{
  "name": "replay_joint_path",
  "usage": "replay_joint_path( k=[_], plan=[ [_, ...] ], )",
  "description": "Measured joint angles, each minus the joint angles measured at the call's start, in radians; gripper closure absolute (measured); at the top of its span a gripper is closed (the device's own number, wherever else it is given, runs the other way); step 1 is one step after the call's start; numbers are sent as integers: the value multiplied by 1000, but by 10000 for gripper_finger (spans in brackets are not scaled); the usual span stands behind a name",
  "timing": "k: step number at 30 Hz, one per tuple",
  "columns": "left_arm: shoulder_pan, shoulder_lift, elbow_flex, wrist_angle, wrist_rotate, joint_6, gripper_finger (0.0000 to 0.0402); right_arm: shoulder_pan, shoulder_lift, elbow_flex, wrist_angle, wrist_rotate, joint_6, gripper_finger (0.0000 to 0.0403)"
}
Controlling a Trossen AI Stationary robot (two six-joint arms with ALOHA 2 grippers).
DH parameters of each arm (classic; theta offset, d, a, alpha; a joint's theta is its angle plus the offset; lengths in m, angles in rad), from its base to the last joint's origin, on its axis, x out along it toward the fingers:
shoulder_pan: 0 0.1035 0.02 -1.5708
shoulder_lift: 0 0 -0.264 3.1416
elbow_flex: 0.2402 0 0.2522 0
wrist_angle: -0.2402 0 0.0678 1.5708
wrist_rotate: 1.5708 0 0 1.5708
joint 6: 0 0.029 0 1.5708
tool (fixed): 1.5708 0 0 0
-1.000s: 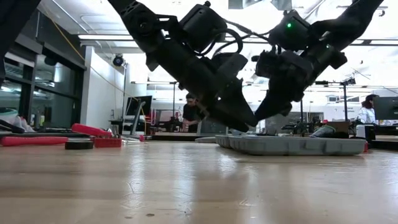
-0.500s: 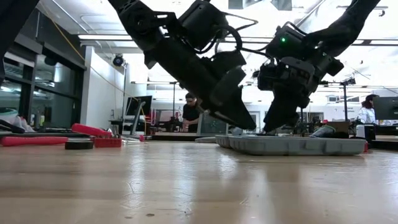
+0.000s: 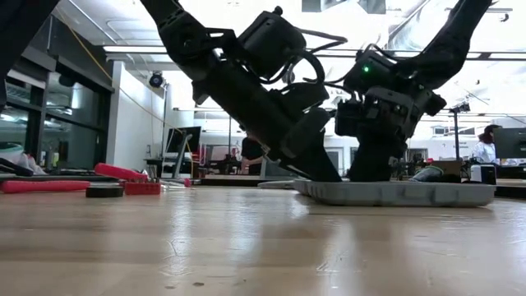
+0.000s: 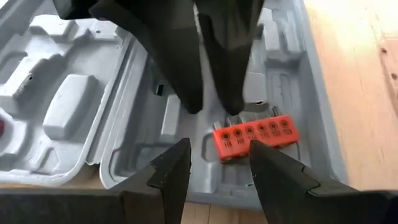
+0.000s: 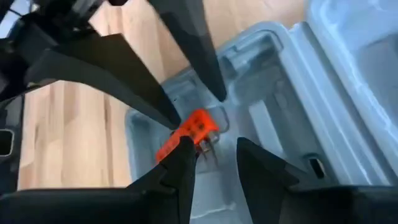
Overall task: Prefit tool cases
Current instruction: Put the right orange multi-bit set into the gray tool case
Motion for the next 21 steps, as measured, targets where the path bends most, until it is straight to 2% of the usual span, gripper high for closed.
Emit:
replay_joint_path(
  k=[3,6,12,16,21],
  plan=[
    [2,1,0,-3,-13,1,245,10,1,-1,29,-59,8,293],
    [2,1,0,-4,-27,3,245,19,1,-1,20,-67,3,293],
    [0,2,-1,-7,-33,1,245,20,2,-1,4,36,5,293],
    [-7,1,-1,-8,-40,6,245,22,2,-2,13,40,8,293],
    [-46,-60,-7,-37,-57,24,255,22,2,-2,16,59,15,293]
  ],
)
